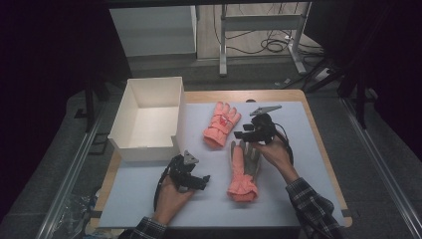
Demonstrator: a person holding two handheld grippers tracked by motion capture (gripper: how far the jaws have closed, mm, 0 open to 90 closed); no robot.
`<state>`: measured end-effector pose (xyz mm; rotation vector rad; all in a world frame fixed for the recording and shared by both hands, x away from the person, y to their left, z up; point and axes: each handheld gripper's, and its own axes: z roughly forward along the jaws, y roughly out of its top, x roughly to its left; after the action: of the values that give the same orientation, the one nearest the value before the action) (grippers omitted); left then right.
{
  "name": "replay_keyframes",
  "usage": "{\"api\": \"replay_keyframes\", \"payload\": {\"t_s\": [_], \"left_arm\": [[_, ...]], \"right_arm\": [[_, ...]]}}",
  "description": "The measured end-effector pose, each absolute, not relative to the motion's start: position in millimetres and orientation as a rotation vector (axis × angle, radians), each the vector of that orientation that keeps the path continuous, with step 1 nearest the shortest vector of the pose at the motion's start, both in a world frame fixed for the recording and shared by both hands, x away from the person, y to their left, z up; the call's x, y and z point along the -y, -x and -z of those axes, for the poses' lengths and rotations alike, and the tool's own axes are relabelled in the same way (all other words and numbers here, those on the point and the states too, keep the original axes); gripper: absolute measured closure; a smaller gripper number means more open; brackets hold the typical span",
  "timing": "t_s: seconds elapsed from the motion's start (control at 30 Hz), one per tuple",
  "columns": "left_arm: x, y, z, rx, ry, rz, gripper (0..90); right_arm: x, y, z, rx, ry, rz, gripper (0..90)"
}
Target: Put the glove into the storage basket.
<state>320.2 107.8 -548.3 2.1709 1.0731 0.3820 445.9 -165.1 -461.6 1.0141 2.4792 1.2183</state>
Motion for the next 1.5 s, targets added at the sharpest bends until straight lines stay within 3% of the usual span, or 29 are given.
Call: {"api": "replay_keyframes", "payload": {"t_s": [0.43,0.97,1.1,1.3,1.5], "left_arm": [[-108.0,-320.4,548.4,-1.072,-2.171,-0.381,1.7],[-107.8,-320.3,548.3,-1.073,-2.17,-0.382,1.7],[-107.8,-320.3,548.3,-1.073,-2.17,-0.381,1.7],[-107.8,-320.3,548.4,-1.074,-2.17,-0.382,1.7],[-107.7,-320.3,548.4,-1.075,-2.169,-0.381,1.7]], "right_arm": [[131.5,-491.2,474.2,-2.502,-1.002,-1.115,52.2],[101.7,-530.3,497.6,-2.505,-1.084,-1.046,46.4],[95.5,-533.3,506.0,-2.541,-1.086,-0.989,57.5],[92.2,-530.7,507.1,-2.539,-1.096,-0.978,82.3],[92.9,-524.9,500.2,-2.502,-1.074,-0.97,86.9]]}}
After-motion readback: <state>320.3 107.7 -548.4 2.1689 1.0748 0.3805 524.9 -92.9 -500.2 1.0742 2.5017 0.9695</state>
